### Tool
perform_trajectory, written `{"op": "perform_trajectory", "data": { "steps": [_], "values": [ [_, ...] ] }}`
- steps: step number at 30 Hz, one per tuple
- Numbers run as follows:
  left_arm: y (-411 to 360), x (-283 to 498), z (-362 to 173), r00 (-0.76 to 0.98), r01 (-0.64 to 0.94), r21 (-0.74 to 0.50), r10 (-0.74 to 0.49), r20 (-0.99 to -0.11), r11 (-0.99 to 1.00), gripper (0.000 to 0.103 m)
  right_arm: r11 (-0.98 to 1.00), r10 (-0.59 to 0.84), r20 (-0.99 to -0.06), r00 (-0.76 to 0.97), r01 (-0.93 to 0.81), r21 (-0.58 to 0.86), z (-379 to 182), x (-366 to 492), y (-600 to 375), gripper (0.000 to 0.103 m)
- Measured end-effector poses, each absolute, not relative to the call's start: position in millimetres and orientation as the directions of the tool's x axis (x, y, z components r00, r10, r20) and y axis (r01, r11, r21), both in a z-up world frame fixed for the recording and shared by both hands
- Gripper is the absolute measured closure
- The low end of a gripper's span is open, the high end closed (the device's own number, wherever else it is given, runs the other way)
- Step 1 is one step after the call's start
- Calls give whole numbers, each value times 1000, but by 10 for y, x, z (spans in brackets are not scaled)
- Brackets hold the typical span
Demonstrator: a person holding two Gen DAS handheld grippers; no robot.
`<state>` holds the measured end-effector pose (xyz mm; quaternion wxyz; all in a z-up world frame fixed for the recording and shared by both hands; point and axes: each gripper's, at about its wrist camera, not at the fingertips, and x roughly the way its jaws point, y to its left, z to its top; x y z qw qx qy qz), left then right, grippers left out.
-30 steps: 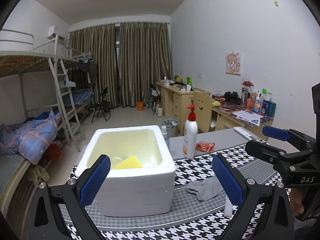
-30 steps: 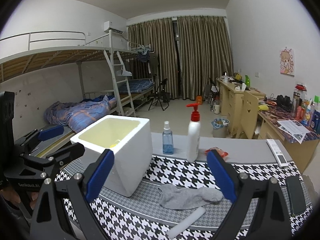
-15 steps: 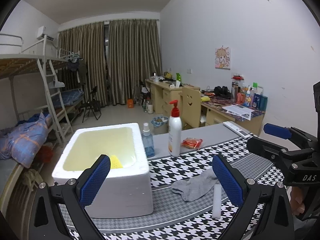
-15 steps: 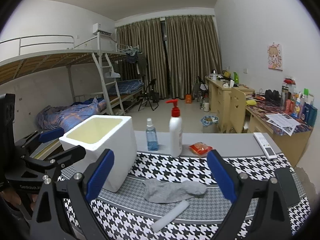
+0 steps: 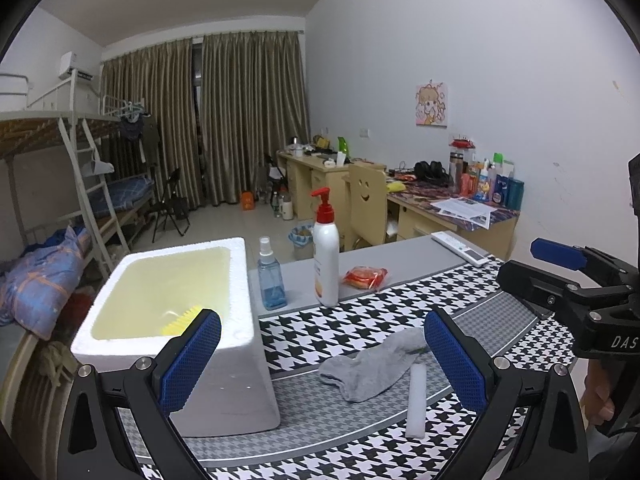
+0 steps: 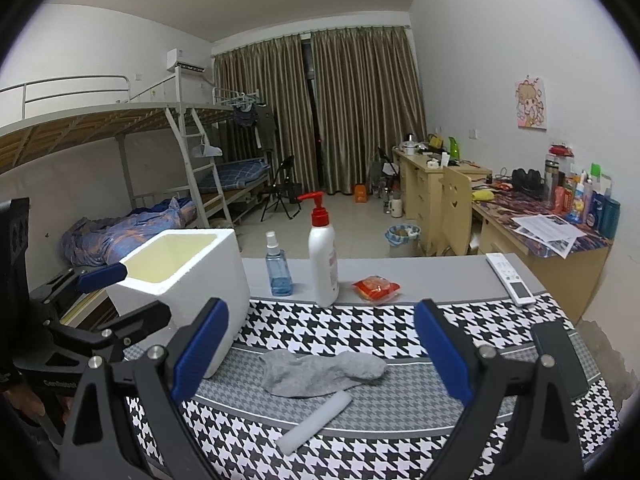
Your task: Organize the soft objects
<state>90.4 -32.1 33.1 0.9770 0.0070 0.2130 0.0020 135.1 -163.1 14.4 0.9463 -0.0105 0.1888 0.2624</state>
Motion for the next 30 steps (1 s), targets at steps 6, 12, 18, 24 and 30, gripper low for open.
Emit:
{"op": "perform_trajectory", "data": {
  "steps": [6,12,18,24,30],
  "values": [
    [-347,1017,268,902,7,10,-2,-431,1000,1,866,487,-369,792,-494,81,119,1359,-1660,7],
    [-350,1081,224,898,10,5,-7,-440,1000,1,869,483,-374,792,-487,91,100,1384,-1689,7],
    [-378,1131,181,891,18,-2,-17,-453,1000,1,876,469,-382,796,-474,89,68,1400,-1722,7],
    [-463,1183,134,886,40,14,-29,-464,999,1,885,454,-391,801,-457,92,32,1430,-1781,7],
    [-504,1245,105,882,50,17,-37,-470,999,1,892,440,-404,802,-443,93,-10,1444,-1842,7]
  ]
}}
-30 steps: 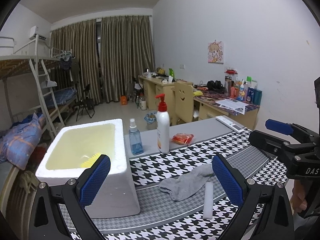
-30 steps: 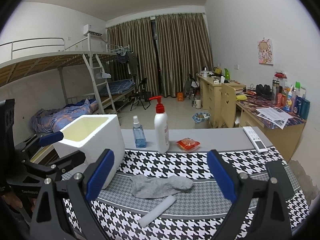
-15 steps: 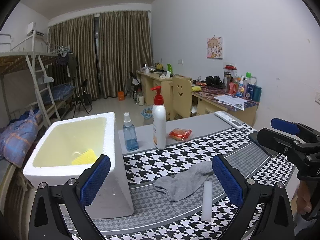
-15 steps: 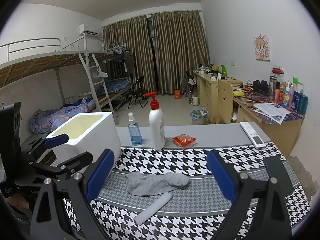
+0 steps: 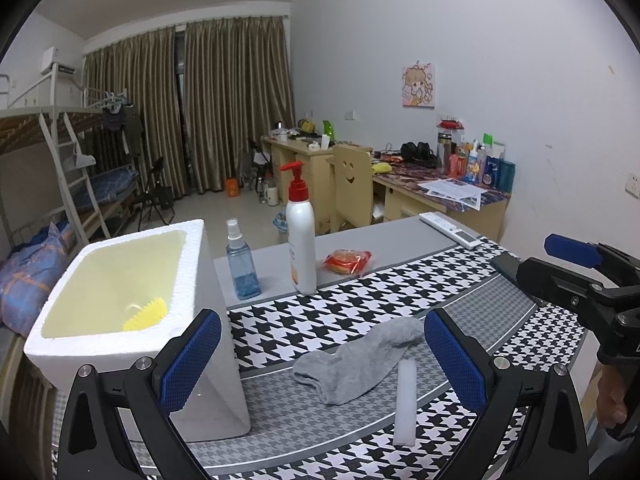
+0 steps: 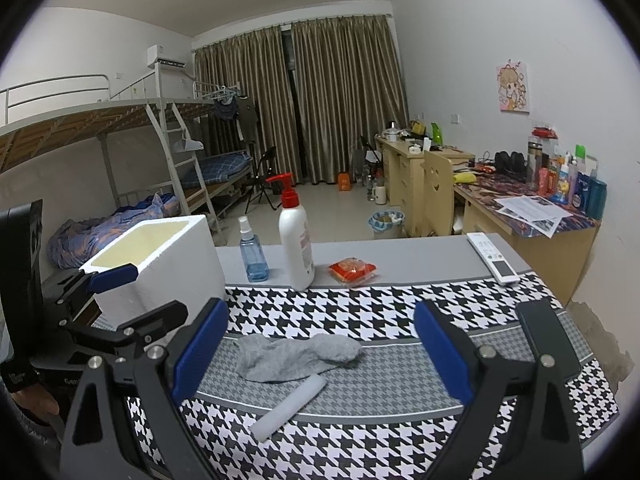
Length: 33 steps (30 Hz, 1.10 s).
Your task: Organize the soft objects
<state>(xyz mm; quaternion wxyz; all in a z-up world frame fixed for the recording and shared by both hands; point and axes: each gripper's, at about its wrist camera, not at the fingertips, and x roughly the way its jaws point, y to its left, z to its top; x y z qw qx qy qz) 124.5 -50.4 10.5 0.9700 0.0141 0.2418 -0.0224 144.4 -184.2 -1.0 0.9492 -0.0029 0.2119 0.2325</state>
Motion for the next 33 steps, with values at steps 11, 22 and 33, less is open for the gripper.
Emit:
{"op": "perform_trajectory", "data": {
  "steps": [11,22,33],
  "values": [
    [-604,1340,55,874,69,29,-46,-484,997,1,900,427,-408,807,-424,103,-43,1451,-1929,7],
    [-633,1501,-97,853,75,39,-44,-520,996,1,904,417,-446,792,-413,111,-193,1505,-1999,7],
    [-618,1613,-202,835,71,25,-46,-549,997,1,907,411,-477,777,-403,124,-323,1579,-2006,7]
  ]
}}
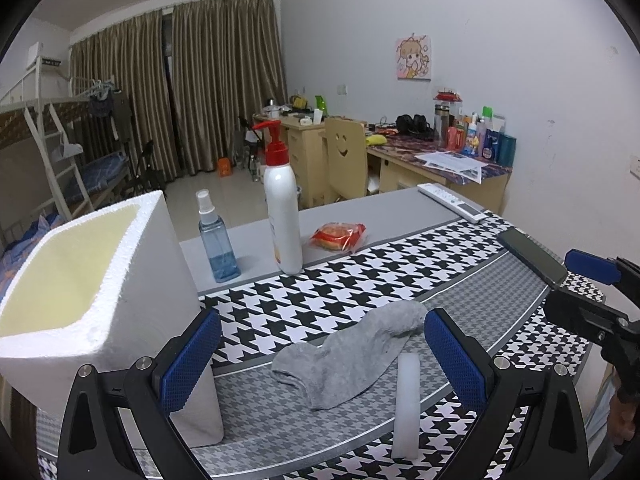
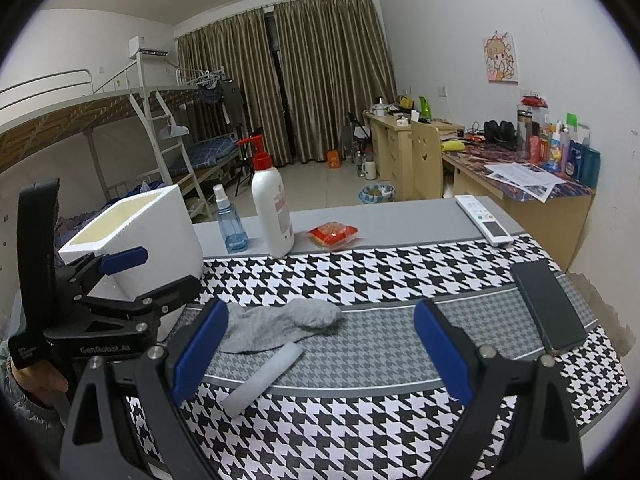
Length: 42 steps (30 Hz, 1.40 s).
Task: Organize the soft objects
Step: 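Lower the left gripper onto the grey sock while the right gripper approaches the white foam tube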
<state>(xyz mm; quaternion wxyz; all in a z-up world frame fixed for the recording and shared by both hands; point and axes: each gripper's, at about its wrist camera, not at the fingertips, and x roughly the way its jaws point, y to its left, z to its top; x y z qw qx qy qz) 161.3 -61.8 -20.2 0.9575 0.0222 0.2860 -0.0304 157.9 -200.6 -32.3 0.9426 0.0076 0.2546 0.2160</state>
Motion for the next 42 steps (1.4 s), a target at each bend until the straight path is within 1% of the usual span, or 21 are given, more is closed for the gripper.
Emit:
{"op": "perform_trajectory", "data": {
  "steps": [11,15,20,28,33,42],
  "values": [
    [-628,1714,-329,814,73,20,-48,-579,997,3,906,405,-496,768,-409,106,-412,1579,-1972,7],
    [-643,1728,-369,804,90,15,-64,-591,996,7,911,397,-501,769,-398,112,-430,1595,-2001,7],
    [-646,1794,-458,786,90,9,-66,-614,996,9,910,400,-506,764,-395,123,-447,1602,-2023,7],
    [-600,1891,-586,757,83,5,-60,-651,997,16,905,407,-541,736,-404,132,-566,1674,-1956,7],
    [-583,1945,-668,737,78,9,-52,-673,997,24,902,413,-558,720,-407,143,-628,1721,-1917,7],
    [-534,2023,-771,708,66,-6,-51,-704,998,26,893,424,-593,685,-425,148,-779,1759,-1794,7]
  ]
}}
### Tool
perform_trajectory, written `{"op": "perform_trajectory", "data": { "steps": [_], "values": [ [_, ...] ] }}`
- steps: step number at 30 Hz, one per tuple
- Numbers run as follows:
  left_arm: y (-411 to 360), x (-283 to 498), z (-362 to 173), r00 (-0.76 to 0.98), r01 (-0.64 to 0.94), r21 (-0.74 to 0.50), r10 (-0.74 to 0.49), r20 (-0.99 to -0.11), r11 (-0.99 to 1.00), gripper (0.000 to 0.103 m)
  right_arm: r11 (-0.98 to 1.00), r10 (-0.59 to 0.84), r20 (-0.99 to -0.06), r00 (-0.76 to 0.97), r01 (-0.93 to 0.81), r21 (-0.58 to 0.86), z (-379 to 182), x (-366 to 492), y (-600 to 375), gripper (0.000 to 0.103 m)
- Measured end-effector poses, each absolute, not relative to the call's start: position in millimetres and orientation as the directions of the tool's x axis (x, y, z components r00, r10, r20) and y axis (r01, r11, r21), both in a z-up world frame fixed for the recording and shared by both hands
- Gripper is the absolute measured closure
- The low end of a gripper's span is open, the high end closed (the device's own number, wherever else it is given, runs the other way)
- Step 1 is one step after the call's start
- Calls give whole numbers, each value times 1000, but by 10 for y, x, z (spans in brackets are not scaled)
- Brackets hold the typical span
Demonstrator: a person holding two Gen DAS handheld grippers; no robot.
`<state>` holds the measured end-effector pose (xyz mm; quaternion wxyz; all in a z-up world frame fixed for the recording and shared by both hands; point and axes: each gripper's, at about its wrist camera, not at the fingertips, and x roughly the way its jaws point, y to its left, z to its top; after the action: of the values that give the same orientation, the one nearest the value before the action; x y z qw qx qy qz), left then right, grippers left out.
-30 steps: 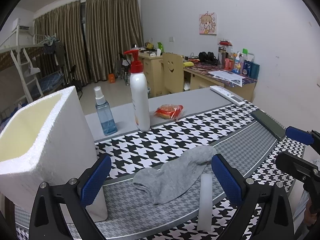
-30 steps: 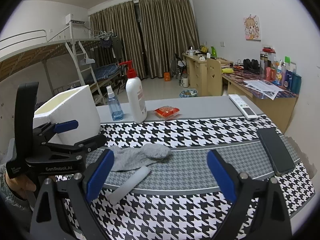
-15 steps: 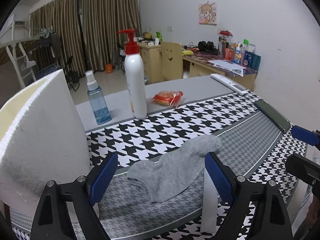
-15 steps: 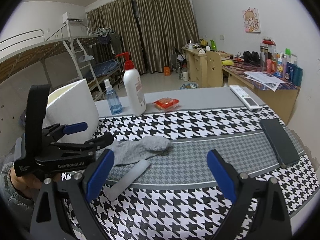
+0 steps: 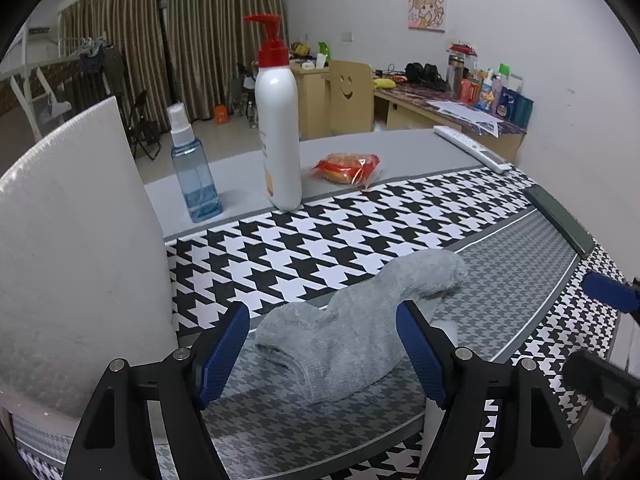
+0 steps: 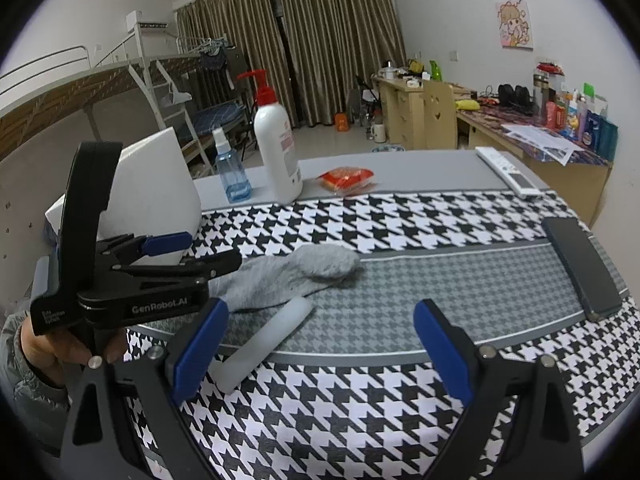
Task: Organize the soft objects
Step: 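Lower the left gripper onto the grey sock while the right gripper approaches the white foam tube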
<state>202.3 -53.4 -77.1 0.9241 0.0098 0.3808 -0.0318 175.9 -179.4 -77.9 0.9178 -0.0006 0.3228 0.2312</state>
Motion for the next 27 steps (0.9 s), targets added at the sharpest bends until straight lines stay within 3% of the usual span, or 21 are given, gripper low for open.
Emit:
{"op": "perform_trajectory", "data": {
  "steps": [21,27],
  "values": [
    [-454,2157,-1066,621,60,-38,-67,-781,998,51,874,440,-657,612,-459,158,-1013,1796,-1528,7],
    [-448,2159,-1087,614,61,-44,-72,-786,997,53,870,440,-672,596,-469,153,-1059,1804,-1448,10]
  ]
}}
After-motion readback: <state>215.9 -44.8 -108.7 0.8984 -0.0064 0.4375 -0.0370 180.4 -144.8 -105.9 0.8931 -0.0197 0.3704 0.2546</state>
